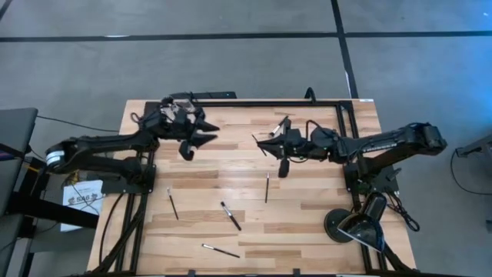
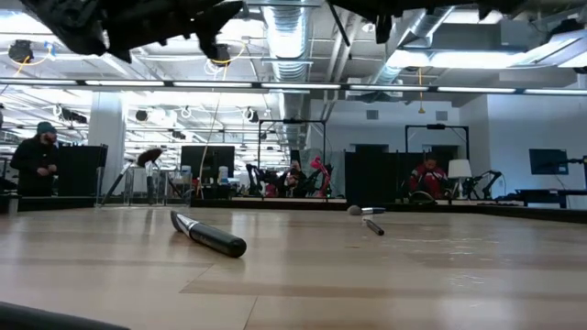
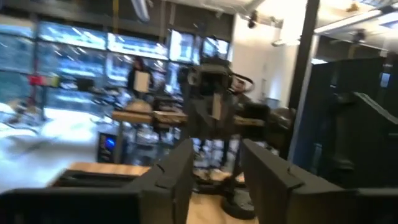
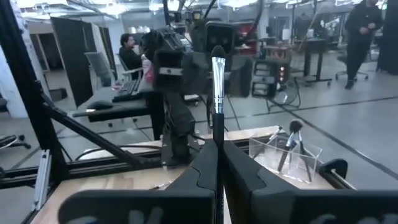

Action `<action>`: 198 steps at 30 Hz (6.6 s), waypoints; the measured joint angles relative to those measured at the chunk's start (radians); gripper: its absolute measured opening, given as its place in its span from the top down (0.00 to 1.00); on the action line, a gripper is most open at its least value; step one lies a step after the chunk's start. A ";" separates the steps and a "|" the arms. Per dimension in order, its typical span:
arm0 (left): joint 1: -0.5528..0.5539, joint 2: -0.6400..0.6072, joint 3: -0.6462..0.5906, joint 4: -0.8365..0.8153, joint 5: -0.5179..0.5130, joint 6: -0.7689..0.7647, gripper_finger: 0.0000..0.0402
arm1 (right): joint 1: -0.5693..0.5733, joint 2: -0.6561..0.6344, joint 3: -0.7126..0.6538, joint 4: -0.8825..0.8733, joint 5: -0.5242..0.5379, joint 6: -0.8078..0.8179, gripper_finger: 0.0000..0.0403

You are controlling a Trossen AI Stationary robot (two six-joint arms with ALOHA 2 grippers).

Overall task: Put items in baskets/containers
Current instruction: Put the eyeshadow brush into the transparent bin, then put the liner brush into the transparent bin

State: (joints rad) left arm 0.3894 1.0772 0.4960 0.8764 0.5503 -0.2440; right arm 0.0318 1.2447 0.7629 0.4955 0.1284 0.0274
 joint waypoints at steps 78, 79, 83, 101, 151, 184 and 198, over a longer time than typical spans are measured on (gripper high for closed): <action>-0.311 0.355 0.192 0.141 -0.337 0.143 0.96 | -0.008 0.183 -0.006 0.247 -0.100 0.025 1.00; -0.311 0.355 0.192 0.141 -0.337 0.143 0.95 | -0.008 0.183 -0.006 0.246 -0.100 0.025 0.99; -0.311 0.354 0.194 0.125 -0.339 0.182 0.96 | -0.008 0.183 -0.006 0.243 -0.095 0.025 0.96; -0.061 0.350 0.148 -0.080 -0.426 0.217 0.96 | -0.028 0.182 -0.006 0.046 0.194 0.024 0.68; 0.493 0.287 -0.231 0.019 -0.857 0.232 0.95 | -0.104 0.339 -0.005 0.067 0.158 -0.001 0.71; 0.358 0.055 -0.230 0.001 -0.774 0.199 0.67 | -0.114 0.339 -0.005 0.008 0.158 0.098 0.71; 0.078 -0.058 -0.134 0.006 -0.403 0.133 0.69 | -0.061 0.340 0.198 -0.639 0.160 0.416 0.71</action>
State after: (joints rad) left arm 0.4670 1.0191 0.3616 0.8829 0.1472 -0.1107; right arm -0.0296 1.5843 0.9612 -0.1434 0.2885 0.4432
